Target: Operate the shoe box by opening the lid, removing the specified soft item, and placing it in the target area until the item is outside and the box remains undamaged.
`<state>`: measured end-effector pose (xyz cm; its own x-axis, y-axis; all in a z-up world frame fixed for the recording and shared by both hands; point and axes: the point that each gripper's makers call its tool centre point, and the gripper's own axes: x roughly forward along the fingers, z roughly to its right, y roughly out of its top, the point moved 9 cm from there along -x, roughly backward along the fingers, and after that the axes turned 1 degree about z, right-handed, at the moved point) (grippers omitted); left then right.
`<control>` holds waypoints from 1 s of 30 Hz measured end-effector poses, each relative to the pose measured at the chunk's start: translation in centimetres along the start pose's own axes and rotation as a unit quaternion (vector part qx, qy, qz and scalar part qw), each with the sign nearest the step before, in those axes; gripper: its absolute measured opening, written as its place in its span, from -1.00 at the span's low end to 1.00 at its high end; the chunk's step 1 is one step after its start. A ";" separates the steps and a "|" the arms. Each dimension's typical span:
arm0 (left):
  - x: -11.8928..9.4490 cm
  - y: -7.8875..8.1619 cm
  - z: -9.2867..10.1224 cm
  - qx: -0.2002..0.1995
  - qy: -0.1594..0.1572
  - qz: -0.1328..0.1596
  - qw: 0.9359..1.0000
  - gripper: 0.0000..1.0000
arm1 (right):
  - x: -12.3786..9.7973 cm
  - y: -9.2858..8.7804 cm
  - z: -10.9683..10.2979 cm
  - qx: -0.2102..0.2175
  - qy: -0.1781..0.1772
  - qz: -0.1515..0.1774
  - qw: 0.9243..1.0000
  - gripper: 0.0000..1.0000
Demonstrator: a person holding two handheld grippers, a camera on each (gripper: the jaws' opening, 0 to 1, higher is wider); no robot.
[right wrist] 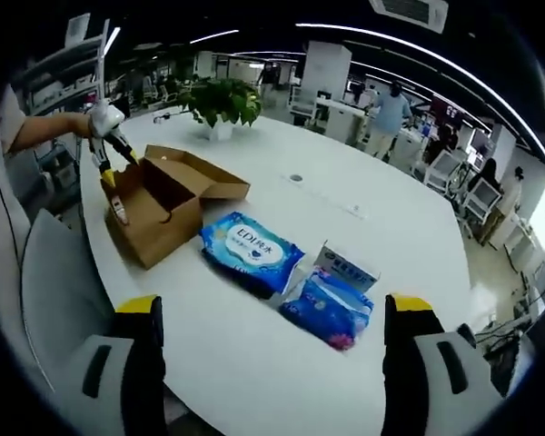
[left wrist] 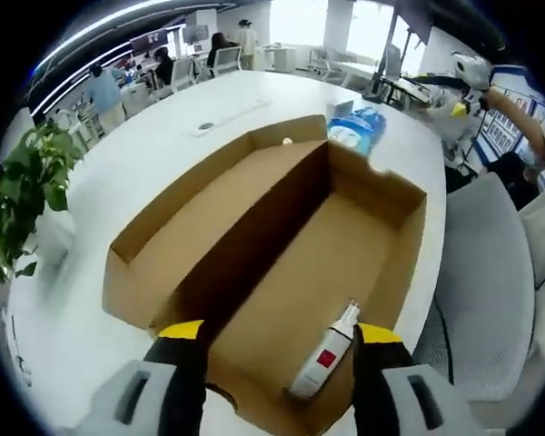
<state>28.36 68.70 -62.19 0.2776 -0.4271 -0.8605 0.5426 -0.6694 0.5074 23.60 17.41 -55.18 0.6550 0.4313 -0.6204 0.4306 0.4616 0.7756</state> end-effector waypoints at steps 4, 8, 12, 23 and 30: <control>0.6 0.3 0.0 0.024 -0.017 -0.013 0.999 0.39 | -0.4 -0.4 -1.2 0.011 0.000 0.006 1.000 0.92; 1.2 0.7 -0.1 0.038 -0.035 -0.023 0.998 0.45 | -0.5 -0.8 -2.4 0.015 0.003 0.006 1.000 0.92; 1.8 0.9 0.0 0.062 -0.051 -0.041 0.996 0.49 | -0.6 -1.5 -3.6 0.027 0.008 0.007 1.000 0.92; 3.8 0.6 0.1 0.145 -0.087 -0.106 0.980 0.54 | -0.8 -3.0 -4.8 0.050 0.006 -0.001 0.999 0.92; 5.2 0.0 0.1 0.188 -0.110 -0.144 0.965 0.54 | -0.7 -3.4 -5.3 0.058 0.006 -0.006 0.998 0.92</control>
<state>29.79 66.39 -66.67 -0.0394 -0.2816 -0.9587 0.2346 -0.9353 0.2651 18.36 19.64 -57.98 0.6427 0.4360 -0.6299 0.5067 0.3747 0.7764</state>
